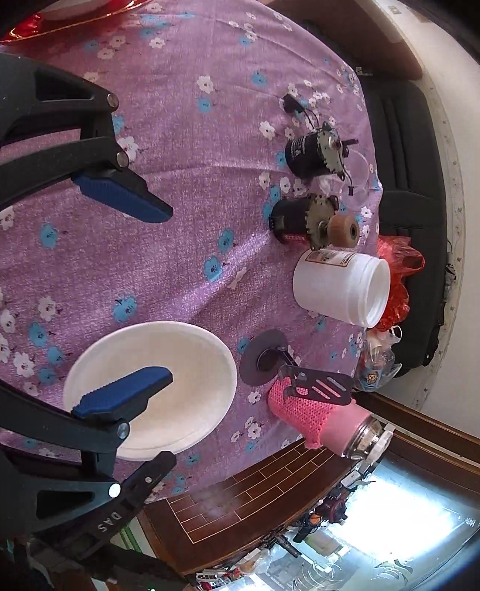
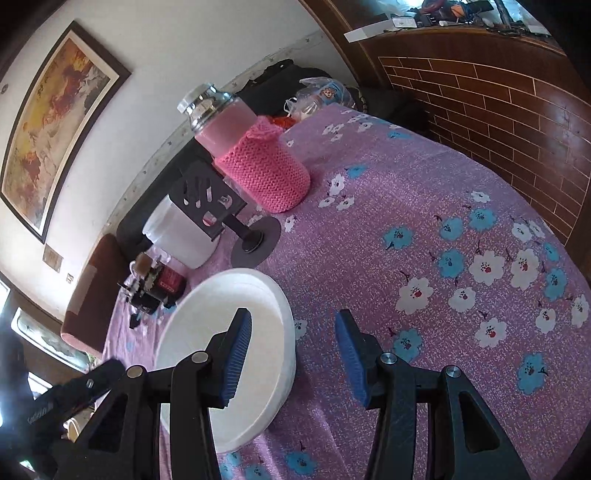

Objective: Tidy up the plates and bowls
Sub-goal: 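Lift the white bowl with the right tool and carry it to the stack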

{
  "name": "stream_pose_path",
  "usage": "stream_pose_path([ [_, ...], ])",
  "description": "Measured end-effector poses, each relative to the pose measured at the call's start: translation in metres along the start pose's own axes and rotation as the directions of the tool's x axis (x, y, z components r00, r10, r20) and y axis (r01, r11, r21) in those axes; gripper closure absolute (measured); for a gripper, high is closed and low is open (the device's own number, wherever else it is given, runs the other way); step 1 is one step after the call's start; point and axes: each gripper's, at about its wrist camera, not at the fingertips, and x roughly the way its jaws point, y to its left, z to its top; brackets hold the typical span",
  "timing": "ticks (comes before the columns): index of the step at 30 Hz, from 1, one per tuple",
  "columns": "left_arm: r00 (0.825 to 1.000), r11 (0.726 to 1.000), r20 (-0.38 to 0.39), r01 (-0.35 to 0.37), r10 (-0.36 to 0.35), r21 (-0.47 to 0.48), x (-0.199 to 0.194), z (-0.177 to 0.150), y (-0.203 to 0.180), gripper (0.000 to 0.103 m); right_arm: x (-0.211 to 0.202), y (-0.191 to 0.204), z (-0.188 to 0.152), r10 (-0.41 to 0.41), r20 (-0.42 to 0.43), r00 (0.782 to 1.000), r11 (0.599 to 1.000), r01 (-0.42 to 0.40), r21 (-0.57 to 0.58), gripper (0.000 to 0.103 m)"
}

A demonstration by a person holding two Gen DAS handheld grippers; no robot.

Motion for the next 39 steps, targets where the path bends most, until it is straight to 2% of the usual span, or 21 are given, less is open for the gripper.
stream_pose_path([
  [7, 0.998, 1.000, -0.057, 0.004, -0.003, 0.015, 0.045, 0.004, -0.014, 0.026, 0.019, 0.001, -0.009, 0.033, -0.056, 0.998, 0.999, -0.033, 0.001, 0.055],
  [10, 0.997, 1.000, -0.074, 0.012, -0.010, 0.021, 0.056, 0.003, -0.017, 0.045, 0.022, 0.004, -0.011, 0.024, -0.061, 0.998, 1.000, -0.025, -0.014, 0.059],
  [12, 0.995, 0.999, -0.094, 0.023, -0.020, 0.036, 0.063, 0.002, -0.019, 0.071, 0.023, 0.005, -0.012, 0.018, -0.063, 0.998, 1.000, -0.020, -0.021, 0.063],
  [14, 0.995, 0.999, -0.101, 0.017, -0.012, 0.045, 0.066, 0.001, -0.020, 0.081, 0.024, 0.005, -0.012, 0.016, -0.070, 0.997, 1.000, -0.017, -0.020, 0.069],
  [20, 0.994, 0.998, -0.101, 0.039, -0.033, 0.057, 0.067, 0.000, -0.024, 0.091, 0.029, 0.008, -0.016, 0.023, -0.091, 0.996, 0.999, -0.026, -0.027, 0.088],
  [29, 0.999, 0.994, -0.038, -0.010, 0.014, 0.108, 0.042, -0.011, -0.024, 0.092, 0.025, 0.021, -0.022, 0.047, -0.077, 0.996, 0.995, -0.054, -0.083, 0.090],
  [36, 0.999, 0.997, 0.003, -0.040, 0.040, 0.068, 0.011, -0.033, 0.003, 0.092, 0.020, 0.045, -0.034, 0.125, -0.086, 0.988, 0.980, -0.137, -0.146, 0.089],
  [39, 0.996, 0.995, 0.036, -0.085, 0.083, 0.056, -0.007, -0.046, 0.017, 0.092, 0.020, 0.063, -0.045, 0.167, -0.114, 0.979, 0.965, -0.186, -0.185, 0.090],
])
